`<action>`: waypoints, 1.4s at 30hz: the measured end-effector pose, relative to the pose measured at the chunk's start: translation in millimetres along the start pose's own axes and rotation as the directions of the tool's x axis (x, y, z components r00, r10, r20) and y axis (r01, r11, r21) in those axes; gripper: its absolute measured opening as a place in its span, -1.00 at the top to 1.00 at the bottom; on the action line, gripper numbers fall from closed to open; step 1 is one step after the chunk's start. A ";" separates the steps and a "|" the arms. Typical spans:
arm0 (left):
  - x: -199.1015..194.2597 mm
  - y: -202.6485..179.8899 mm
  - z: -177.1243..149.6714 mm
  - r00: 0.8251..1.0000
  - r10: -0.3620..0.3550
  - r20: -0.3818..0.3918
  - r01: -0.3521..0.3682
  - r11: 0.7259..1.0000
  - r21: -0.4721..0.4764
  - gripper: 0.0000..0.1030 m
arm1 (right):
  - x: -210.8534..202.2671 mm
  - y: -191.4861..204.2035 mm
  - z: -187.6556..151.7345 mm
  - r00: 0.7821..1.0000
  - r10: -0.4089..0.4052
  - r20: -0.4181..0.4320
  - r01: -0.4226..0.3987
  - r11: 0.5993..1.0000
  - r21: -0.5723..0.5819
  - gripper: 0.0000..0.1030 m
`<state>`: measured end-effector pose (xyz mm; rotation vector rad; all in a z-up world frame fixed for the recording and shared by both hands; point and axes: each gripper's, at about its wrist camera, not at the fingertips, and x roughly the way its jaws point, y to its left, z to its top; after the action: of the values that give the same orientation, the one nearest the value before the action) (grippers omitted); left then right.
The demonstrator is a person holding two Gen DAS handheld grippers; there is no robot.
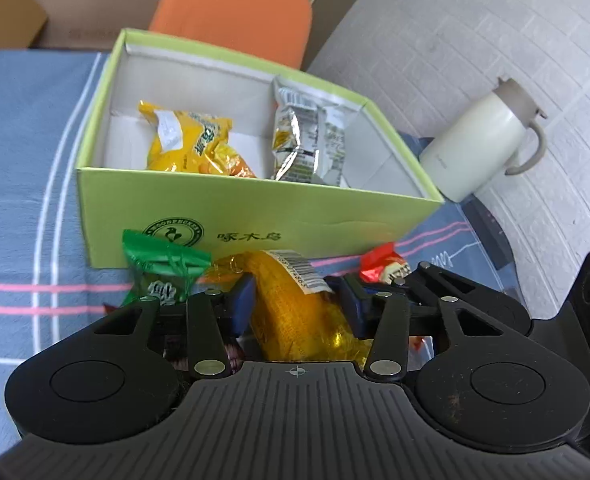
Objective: Organize snacks
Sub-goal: 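Grasp the orange barcoded packet with the left tool, then drop the orange packet into the green box with the left tool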
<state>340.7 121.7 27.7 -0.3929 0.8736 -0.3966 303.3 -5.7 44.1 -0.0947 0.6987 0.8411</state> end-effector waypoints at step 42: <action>-99.2 -3.2 -152.3 0.998 0.007 0.067 -0.002 0.998 -0.069 0.63 | -62.5 112.3 -105.3 0.994 -0.051 0.095 0.043 0.996 0.084 -0.23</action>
<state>161.3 141.6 5.6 -0.4651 0.8242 -0.3482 138.7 -6.6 21.3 0.0034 0.6367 0.7660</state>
